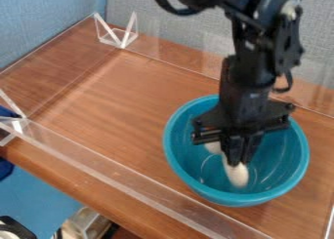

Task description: Put the mushroom in the blue bowl

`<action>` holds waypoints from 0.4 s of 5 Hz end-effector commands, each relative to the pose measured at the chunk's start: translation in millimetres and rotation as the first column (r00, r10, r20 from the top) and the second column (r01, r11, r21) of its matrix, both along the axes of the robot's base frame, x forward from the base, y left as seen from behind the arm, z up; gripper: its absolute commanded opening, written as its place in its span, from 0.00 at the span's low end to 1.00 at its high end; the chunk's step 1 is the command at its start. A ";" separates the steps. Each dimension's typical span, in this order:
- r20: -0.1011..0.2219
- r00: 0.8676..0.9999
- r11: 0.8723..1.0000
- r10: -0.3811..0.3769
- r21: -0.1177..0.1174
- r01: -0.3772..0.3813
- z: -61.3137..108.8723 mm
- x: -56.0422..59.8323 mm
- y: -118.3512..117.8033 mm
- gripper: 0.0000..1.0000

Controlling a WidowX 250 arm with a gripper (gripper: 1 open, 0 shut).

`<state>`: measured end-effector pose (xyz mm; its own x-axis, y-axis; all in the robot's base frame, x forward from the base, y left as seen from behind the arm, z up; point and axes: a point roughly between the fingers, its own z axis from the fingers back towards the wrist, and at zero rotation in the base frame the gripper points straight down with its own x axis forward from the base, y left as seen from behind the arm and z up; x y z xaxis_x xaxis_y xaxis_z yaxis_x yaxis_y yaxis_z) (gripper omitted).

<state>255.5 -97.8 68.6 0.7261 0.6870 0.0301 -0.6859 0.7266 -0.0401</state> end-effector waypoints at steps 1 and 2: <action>0.022 1.000 1.000 -0.006 -0.007 0.006 -0.3 6.1 -3.3 0.00; 0.015 1.000 1.000 -0.001 -0.009 0.001 -5.5 8.9 -3.3 0.00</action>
